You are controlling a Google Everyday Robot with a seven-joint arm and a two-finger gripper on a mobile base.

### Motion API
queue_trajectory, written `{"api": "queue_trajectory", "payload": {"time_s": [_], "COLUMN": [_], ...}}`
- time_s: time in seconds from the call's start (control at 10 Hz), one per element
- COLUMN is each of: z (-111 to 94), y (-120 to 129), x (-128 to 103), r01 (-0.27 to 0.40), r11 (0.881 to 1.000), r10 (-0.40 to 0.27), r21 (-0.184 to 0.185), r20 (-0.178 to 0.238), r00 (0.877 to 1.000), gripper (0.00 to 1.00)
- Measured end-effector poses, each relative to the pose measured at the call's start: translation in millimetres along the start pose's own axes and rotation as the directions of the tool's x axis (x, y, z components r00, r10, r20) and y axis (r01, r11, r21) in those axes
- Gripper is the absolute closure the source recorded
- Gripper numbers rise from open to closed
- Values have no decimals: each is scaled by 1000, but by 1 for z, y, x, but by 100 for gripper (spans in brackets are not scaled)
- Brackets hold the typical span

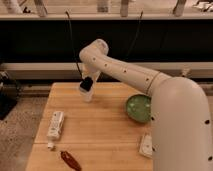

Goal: Place the eraser in the ceramic cup

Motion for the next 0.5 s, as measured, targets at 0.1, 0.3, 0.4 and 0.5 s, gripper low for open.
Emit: {"api": "queue_trajectory", "payload": {"time_s": [0.1, 0.3, 0.4, 0.5], "z": [3, 7, 10, 12], "y": [-2, -6, -7, -6], "x": [0, 0, 1, 4], "r01": [1, 0, -5, -14], "r11": [1000, 1000, 1000, 1000], "r10": [-1, 1, 6, 15], "r21": [8, 17, 18, 18], "r20": [-13, -28, -35, -45], "r00": [1000, 1000, 999, 999], "gripper": [99, 86, 76, 64]}}
